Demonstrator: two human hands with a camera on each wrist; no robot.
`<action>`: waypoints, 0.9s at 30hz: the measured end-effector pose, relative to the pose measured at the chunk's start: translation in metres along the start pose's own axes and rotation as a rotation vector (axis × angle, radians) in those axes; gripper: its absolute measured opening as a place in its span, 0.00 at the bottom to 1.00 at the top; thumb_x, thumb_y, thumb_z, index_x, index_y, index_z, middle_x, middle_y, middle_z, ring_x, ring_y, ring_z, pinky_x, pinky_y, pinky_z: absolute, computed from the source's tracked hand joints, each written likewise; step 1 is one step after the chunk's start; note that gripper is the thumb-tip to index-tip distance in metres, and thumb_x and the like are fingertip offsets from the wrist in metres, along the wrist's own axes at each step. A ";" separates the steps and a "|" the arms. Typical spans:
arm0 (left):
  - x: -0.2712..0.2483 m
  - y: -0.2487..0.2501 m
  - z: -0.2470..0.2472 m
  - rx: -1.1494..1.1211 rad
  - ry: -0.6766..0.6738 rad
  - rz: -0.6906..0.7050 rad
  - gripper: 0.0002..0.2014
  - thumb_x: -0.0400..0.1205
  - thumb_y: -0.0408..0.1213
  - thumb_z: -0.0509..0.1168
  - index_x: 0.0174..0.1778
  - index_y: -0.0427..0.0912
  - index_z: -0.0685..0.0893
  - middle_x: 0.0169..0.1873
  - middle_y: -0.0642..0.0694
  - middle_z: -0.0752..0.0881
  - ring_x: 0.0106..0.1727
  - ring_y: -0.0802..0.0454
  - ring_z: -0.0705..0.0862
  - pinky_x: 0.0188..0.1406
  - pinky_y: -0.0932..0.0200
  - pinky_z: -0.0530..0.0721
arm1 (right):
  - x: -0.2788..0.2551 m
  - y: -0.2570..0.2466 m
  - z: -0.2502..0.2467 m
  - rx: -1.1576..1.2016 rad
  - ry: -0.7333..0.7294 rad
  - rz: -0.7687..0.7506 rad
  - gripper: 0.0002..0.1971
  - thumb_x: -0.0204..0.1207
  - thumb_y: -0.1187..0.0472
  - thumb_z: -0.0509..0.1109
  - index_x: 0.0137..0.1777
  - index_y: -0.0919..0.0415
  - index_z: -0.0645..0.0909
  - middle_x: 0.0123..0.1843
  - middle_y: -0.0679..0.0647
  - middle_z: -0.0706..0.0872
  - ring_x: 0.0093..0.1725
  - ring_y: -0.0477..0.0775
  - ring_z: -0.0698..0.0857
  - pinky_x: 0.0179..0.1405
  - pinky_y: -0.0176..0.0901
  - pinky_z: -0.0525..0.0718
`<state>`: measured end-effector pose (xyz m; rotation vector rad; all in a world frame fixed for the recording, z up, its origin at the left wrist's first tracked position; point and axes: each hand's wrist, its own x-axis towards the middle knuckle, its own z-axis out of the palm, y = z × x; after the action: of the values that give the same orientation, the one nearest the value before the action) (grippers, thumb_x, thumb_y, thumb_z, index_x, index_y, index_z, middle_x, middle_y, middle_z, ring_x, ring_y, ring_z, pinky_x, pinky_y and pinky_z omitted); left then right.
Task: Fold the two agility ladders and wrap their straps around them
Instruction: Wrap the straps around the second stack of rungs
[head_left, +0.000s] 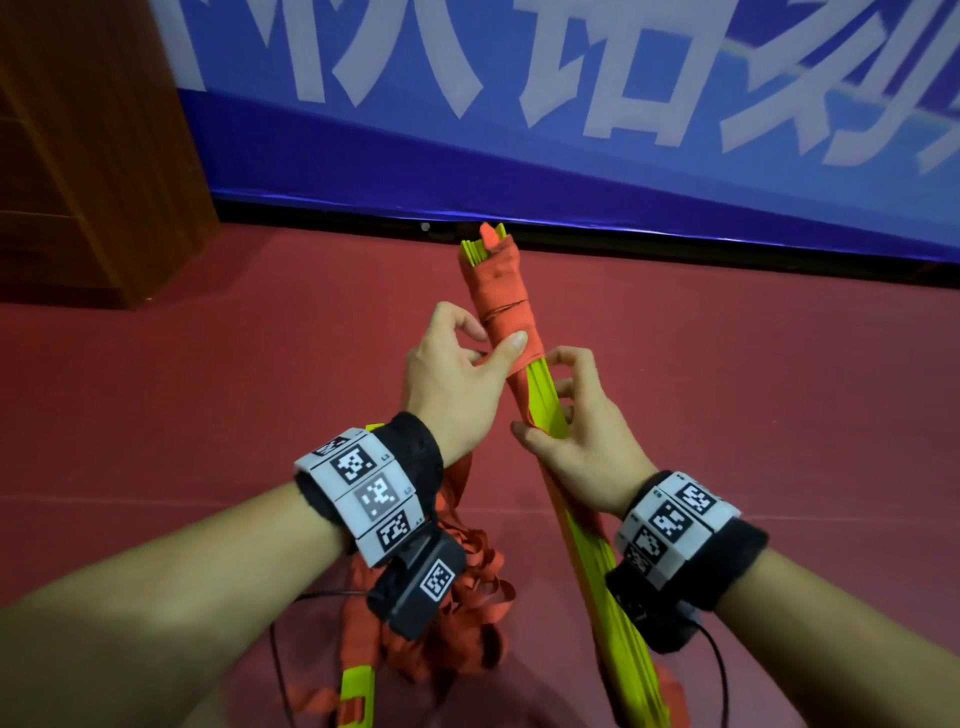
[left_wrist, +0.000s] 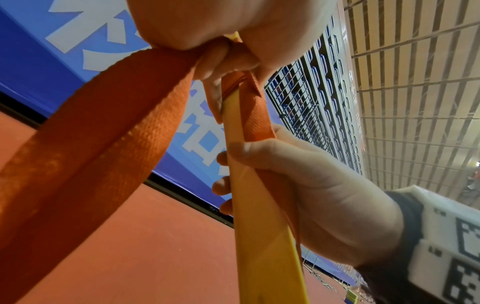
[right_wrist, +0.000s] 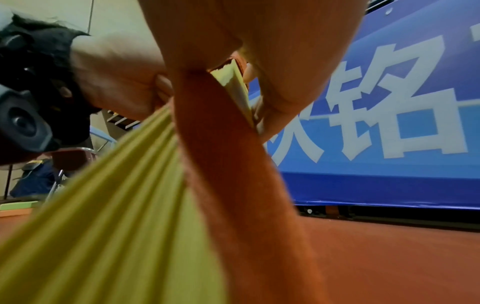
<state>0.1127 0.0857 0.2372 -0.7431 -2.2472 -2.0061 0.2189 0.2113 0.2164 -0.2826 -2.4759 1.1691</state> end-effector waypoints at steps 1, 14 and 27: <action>-0.001 0.001 -0.001 -0.016 -0.010 -0.003 0.18 0.78 0.50 0.77 0.41 0.51 0.72 0.20 0.53 0.80 0.17 0.61 0.70 0.26 0.58 0.67 | 0.000 0.000 0.000 -0.027 0.024 -0.003 0.31 0.76 0.55 0.79 0.70 0.40 0.63 0.49 0.44 0.84 0.39 0.50 0.86 0.46 0.56 0.87; -0.009 0.010 -0.013 -0.072 -0.197 0.019 0.12 0.82 0.40 0.74 0.55 0.54 0.77 0.39 0.48 0.93 0.26 0.43 0.77 0.29 0.49 0.77 | 0.008 0.009 -0.014 0.192 0.025 -0.022 0.37 0.79 0.62 0.73 0.85 0.39 0.67 0.67 0.50 0.89 0.61 0.59 0.90 0.68 0.68 0.84; 0.004 0.008 -0.012 -0.174 -0.202 0.011 0.22 0.84 0.39 0.73 0.70 0.55 0.73 0.38 0.46 0.92 0.21 0.64 0.78 0.27 0.66 0.74 | 0.008 -0.002 -0.019 0.578 -0.044 0.023 0.38 0.82 0.77 0.67 0.87 0.48 0.64 0.61 0.69 0.90 0.57 0.65 0.91 0.56 0.54 0.90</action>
<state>0.1085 0.0765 0.2480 -1.0142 -2.1805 -2.2354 0.2197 0.2263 0.2311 -0.1196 -2.0514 1.8412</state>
